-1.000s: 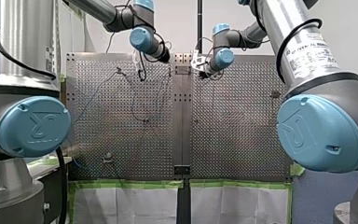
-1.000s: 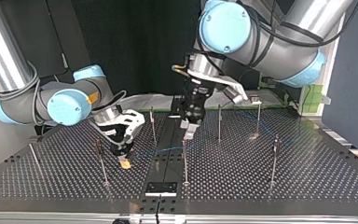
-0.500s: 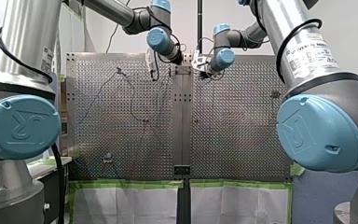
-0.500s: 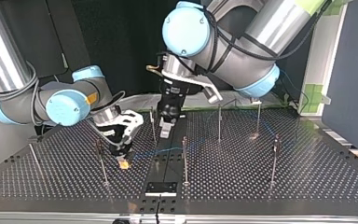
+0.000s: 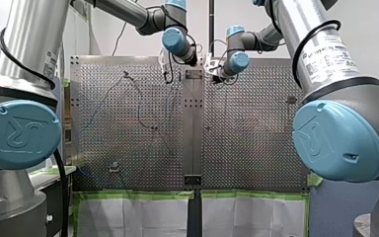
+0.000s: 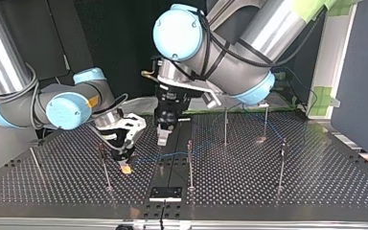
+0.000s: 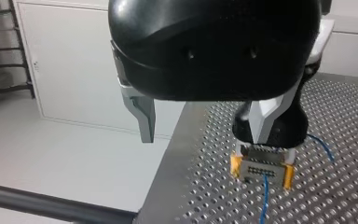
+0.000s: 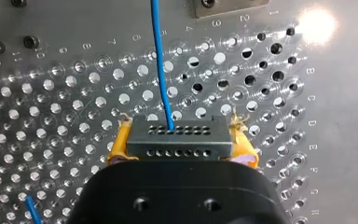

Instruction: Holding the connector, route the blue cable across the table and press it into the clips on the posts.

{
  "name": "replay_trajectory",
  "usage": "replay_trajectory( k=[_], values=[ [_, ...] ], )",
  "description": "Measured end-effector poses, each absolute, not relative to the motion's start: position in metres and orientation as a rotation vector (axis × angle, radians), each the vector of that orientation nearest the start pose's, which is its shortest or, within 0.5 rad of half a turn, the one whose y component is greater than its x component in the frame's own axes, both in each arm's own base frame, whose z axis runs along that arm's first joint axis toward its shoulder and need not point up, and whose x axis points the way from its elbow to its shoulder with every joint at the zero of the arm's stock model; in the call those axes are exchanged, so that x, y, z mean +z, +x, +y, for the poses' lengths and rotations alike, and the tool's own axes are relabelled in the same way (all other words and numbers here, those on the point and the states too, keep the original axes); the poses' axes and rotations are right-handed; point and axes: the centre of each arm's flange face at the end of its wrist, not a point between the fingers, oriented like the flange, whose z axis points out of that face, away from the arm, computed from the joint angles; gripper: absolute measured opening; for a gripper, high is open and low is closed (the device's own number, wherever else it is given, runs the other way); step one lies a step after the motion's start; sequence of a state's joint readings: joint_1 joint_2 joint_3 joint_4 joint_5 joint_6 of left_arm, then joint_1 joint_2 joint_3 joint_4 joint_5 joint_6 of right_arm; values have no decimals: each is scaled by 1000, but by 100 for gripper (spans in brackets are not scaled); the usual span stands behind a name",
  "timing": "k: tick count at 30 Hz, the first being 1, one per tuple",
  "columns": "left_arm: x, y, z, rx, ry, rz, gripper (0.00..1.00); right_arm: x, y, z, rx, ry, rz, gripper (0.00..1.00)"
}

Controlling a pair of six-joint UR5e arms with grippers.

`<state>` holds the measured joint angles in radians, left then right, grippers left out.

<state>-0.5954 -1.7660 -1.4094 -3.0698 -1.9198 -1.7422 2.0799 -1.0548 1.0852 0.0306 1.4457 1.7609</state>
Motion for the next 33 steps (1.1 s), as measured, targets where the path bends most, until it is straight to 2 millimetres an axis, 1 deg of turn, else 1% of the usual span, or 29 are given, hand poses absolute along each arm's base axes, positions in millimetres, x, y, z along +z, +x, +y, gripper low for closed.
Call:
replay_trajectory(
  k=[6, 9, 12, 17, 20, 23, 33],
  values=[
    [465, 435, -409, -278, 37, 1543, 100, 415, 465, -536, 1742, 1675, -1068, 0],
    [458, 445, -413, -248, 23, 1543, 100, 415, 464, -537, 1742, 1674, -1068, 0],
    [446, 452, -415, -219, 10, 1556, 100, 415, 464, -537, 1742, 1673, -1068, 0],
    [419, 464, -418, -161, -4, 1590, 100, 414, 463, -538, 1741, 1673, -1069, 0],
    [407, 469, -420, -139, -16, 1595, 100, 413, 463, -538, 1740, 1673, -1070, 0],
    [404, 473, -420, -126, -37, 1582, 100, 413, 463, -538, 1740, 1673, -1070, 0],
    [407, 481, -421, -120, -99, 1517, 100, 411, 462, -540, 1737, 1673, -1073, 0]
  ],
)
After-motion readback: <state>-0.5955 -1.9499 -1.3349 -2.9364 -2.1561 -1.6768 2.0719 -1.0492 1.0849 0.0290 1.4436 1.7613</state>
